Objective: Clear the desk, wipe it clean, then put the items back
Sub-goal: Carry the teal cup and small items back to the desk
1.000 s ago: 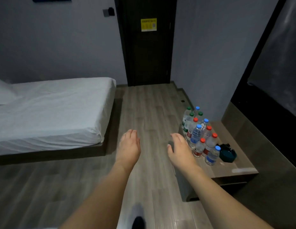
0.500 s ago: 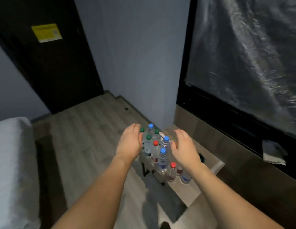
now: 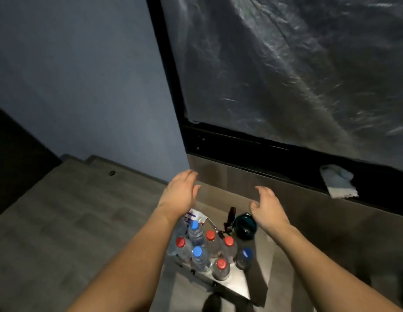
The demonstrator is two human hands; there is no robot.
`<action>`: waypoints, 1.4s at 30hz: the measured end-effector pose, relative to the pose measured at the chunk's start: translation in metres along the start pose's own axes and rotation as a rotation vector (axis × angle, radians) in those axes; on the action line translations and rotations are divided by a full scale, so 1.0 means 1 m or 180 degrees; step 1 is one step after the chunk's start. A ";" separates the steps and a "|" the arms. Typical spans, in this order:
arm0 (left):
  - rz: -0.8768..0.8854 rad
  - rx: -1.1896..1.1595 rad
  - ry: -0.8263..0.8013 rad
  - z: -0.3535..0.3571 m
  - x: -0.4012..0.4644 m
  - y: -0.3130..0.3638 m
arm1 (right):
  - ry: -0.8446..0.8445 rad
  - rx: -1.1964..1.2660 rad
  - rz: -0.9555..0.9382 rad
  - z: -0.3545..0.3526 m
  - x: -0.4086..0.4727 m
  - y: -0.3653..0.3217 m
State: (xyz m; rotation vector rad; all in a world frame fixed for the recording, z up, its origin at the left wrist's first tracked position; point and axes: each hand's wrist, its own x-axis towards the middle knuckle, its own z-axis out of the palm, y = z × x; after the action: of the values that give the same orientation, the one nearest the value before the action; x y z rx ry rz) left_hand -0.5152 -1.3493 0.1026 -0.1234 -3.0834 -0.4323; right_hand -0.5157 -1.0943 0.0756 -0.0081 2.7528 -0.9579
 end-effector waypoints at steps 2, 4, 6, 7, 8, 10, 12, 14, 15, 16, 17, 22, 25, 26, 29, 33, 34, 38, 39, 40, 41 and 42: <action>0.0170 -0.0104 -0.0260 0.022 0.030 -0.004 | -0.0019 -0.0096 0.0296 0.006 0.009 0.015; 0.0259 -0.0190 -0.0497 0.046 0.055 -0.007 | -0.0111 -0.0234 0.0576 0.018 0.020 0.027; 0.0159 -0.0335 -0.0736 0.071 0.074 -0.009 | -0.0312 -0.0369 0.0773 0.035 0.034 0.039; 0.0058 -0.0418 -0.0829 0.085 0.081 -0.010 | -0.0424 -0.0422 0.0855 0.045 0.042 0.045; -0.0036 -0.0477 -0.0958 0.099 0.087 -0.013 | -0.0543 -0.0497 0.0907 0.056 0.051 0.051; -0.0053 -0.0504 -0.1183 0.129 0.095 -0.022 | -0.0794 -0.0652 0.0954 0.084 0.072 0.067; -0.0067 -0.0524 -0.1394 0.159 0.103 -0.034 | -0.0971 -0.0741 0.1007 0.114 0.092 0.086; -0.0102 -0.0512 -0.1580 0.188 0.112 -0.047 | -0.1043 -0.0800 0.1031 0.143 0.109 0.104; -0.0092 -0.0500 -0.1651 0.201 0.116 -0.054 | -0.1025 -0.0834 0.0997 0.157 0.116 0.113; -0.0091 -0.0474 -0.1709 0.212 0.120 -0.060 | -0.1004 -0.0866 0.0959 0.169 0.122 0.122; -0.0083 -0.0425 -0.1760 0.219 0.123 -0.065 | -0.0981 -0.0918 0.0900 0.180 0.128 0.130; -0.0304 -0.0440 -0.1885 0.239 0.139 -0.082 | -0.1096 -0.1189 0.0854 0.214 0.146 0.157; -0.0360 -0.0453 -0.1955 0.253 0.142 -0.089 | -0.1093 -0.1186 0.0966 0.225 0.152 0.161; -0.0410 -0.0428 -0.2014 0.258 0.142 -0.090 | -0.1050 -0.1199 0.0979 0.228 0.153 0.162; -0.0502 -0.0539 -0.2135 0.269 0.140 -0.090 | -0.0984 -0.1232 0.0911 0.233 0.154 0.164; -0.0551 -0.0701 -0.2187 0.272 0.139 -0.081 | -0.1018 -0.1133 0.0951 0.219 0.152 0.163; -0.0559 -0.0679 -0.2221 0.271 0.140 -0.077 | -0.1011 -0.1051 0.1015 0.212 0.150 0.161; -0.0699 -0.0630 -0.2395 0.268 0.144 -0.049 | -0.0886 -0.0871 0.1245 0.178 0.135 0.151; -0.0791 -0.0619 -0.2428 0.273 0.145 -0.042 | -0.0842 -0.0830 0.1288 0.169 0.131 0.148; -0.0863 -0.0635 -0.2477 0.280 0.146 -0.036 | -0.0781 -0.0790 0.1325 0.161 0.126 0.146; -0.0932 -0.0666 -0.2581 0.287 0.147 -0.028 | -0.0718 -0.0758 0.1349 0.153 0.121 0.144; -0.0978 -0.0687 -0.2653 0.294 0.148 -0.019 | -0.0667 -0.0738 0.1356 0.147 0.116 0.142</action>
State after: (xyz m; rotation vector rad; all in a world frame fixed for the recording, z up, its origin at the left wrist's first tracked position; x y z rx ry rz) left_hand -0.6683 -1.2758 -0.1800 0.2364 -3.8712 -0.9347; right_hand -0.5880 -1.0811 -0.1479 0.3980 2.5058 -0.4935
